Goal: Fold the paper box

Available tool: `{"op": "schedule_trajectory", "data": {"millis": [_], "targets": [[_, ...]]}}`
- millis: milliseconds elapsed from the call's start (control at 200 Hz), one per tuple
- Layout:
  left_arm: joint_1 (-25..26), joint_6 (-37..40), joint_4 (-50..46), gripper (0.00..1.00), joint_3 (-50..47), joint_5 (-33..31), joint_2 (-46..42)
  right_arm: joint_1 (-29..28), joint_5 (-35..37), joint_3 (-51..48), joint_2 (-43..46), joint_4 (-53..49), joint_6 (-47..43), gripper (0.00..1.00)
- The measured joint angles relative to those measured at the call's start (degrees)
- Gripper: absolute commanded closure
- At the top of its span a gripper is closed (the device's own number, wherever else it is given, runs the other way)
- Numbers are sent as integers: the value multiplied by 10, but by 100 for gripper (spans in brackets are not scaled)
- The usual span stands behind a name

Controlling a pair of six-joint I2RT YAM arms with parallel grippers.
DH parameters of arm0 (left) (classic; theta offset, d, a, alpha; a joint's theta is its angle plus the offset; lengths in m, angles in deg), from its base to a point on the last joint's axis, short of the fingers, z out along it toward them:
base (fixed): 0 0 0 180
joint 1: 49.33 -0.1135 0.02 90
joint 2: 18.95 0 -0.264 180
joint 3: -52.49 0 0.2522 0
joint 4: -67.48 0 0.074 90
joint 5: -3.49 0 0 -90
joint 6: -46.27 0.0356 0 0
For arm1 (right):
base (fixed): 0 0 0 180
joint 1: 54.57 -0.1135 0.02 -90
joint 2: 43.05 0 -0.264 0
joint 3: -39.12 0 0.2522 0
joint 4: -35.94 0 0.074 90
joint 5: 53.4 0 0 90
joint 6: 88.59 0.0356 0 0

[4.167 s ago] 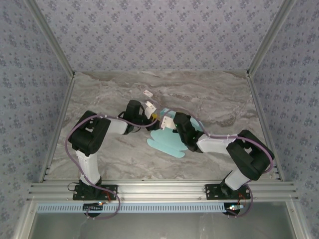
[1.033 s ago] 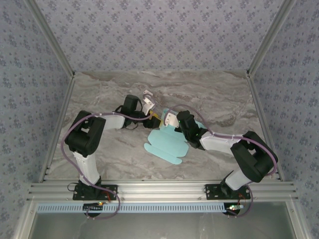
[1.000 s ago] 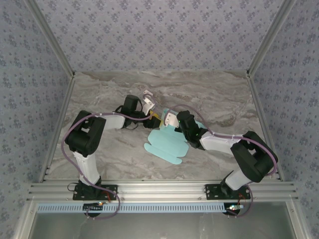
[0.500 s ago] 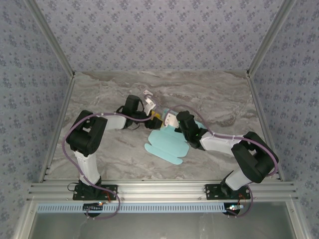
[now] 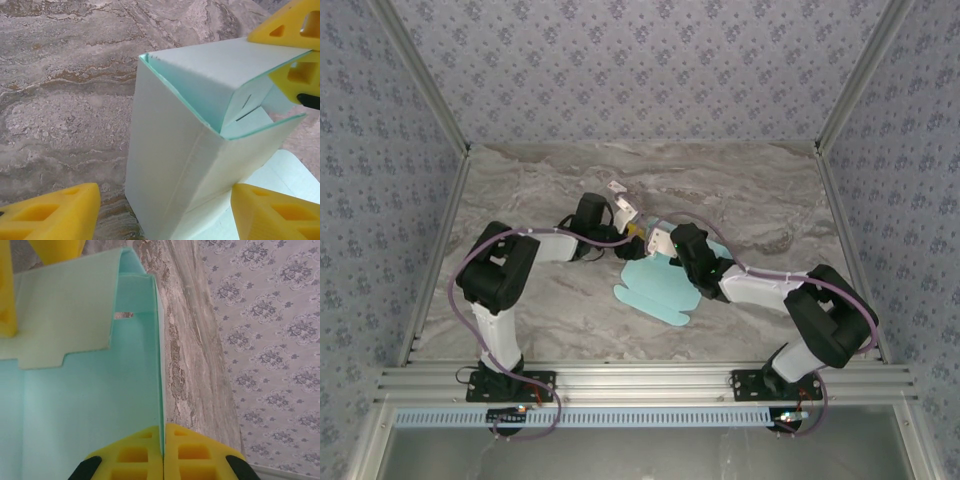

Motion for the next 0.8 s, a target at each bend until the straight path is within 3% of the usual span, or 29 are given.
{"op": "schedule_trajectory", "data": {"millis": [510,800], "targets": [[3,-35,72,23,-40,0,-1,-10,10,2,0,-11,-8,100],[3,-46,77,31,-40,13,-1,-10,4,5,0,-17,-5,100]]}}
